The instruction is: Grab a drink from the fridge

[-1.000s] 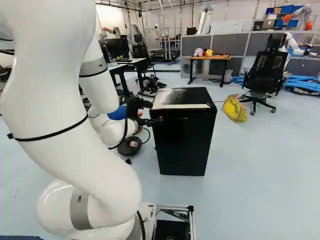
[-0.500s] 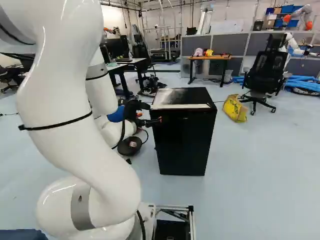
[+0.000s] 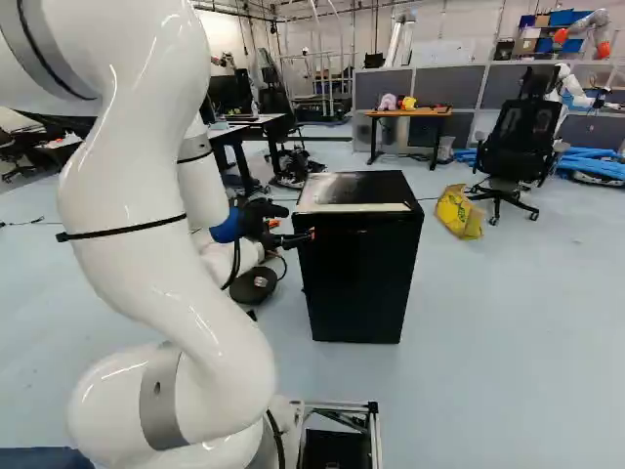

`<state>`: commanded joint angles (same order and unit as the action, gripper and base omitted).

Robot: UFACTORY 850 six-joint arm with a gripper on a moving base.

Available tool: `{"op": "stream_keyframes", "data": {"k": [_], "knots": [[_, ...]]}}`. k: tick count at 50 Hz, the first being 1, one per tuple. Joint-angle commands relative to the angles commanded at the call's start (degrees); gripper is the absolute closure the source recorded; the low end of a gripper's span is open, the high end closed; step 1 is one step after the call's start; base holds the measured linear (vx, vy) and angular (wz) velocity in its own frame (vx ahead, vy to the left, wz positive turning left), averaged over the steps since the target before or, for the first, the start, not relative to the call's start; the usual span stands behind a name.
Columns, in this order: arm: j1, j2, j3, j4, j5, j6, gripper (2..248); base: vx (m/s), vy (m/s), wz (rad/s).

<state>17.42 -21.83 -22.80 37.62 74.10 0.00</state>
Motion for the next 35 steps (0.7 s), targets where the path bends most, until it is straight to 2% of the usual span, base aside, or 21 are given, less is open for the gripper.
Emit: {"op": "stream_keyframes", "data": {"k": [23,35], "knots": [[1.6,-6.0,-3.3,4.4,5.7,0.0,3,0.000,0.000,0.000],[2.1,-6.5,-4.1,6.7,7.0,0.0,3,0.000,0.000,0.000]]}}
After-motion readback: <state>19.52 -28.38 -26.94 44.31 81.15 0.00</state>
